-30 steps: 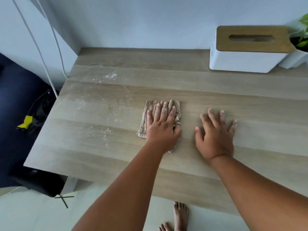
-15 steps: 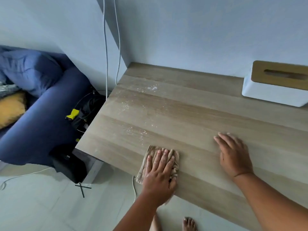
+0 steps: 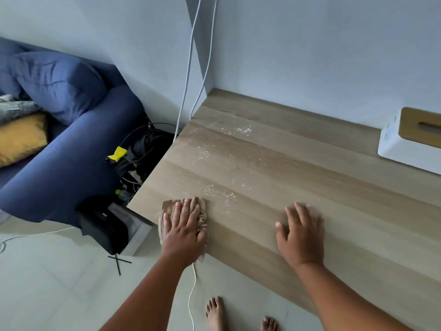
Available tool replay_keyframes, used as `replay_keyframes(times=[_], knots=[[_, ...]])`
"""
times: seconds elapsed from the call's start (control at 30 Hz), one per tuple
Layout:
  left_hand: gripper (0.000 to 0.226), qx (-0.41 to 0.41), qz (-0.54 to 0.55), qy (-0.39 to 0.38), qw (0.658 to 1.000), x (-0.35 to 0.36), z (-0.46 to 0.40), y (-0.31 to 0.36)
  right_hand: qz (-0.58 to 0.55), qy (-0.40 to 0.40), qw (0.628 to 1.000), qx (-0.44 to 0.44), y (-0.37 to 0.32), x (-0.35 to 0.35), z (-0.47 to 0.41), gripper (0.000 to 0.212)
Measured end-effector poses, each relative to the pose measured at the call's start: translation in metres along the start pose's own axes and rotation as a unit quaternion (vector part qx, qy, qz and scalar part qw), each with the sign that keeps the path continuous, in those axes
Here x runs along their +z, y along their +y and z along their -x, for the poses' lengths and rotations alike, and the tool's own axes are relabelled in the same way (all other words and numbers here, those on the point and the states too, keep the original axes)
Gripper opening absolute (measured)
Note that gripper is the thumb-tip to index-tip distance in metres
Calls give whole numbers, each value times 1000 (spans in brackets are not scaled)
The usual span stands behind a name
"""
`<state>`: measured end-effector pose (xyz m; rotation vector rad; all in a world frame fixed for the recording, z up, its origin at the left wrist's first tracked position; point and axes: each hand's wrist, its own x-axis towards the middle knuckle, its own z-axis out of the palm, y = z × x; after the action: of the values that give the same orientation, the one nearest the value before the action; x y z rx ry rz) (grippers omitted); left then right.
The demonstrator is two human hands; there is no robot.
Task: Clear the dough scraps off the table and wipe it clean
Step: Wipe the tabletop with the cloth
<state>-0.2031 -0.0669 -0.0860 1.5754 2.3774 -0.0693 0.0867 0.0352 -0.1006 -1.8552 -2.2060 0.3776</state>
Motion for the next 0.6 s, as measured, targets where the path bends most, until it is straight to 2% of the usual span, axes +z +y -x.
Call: replay_keyframes(times=[0.17,0.3,0.5,0.6], knots=[[80,-41,13,9,999,-16,-42,-55,30,4,999,32,-2,8,-2,66],[85,-30,-33,20,999,-20,-74,-81,60,-1,997,42,-1,11,-6,74],[87,3,-55,47,997,-19,-114,-73,84,8,996,41,2,18,-9,75],[90,47,-45,60,996,-17,-119,-53,92,9,995,40,2,19,-9,75]])
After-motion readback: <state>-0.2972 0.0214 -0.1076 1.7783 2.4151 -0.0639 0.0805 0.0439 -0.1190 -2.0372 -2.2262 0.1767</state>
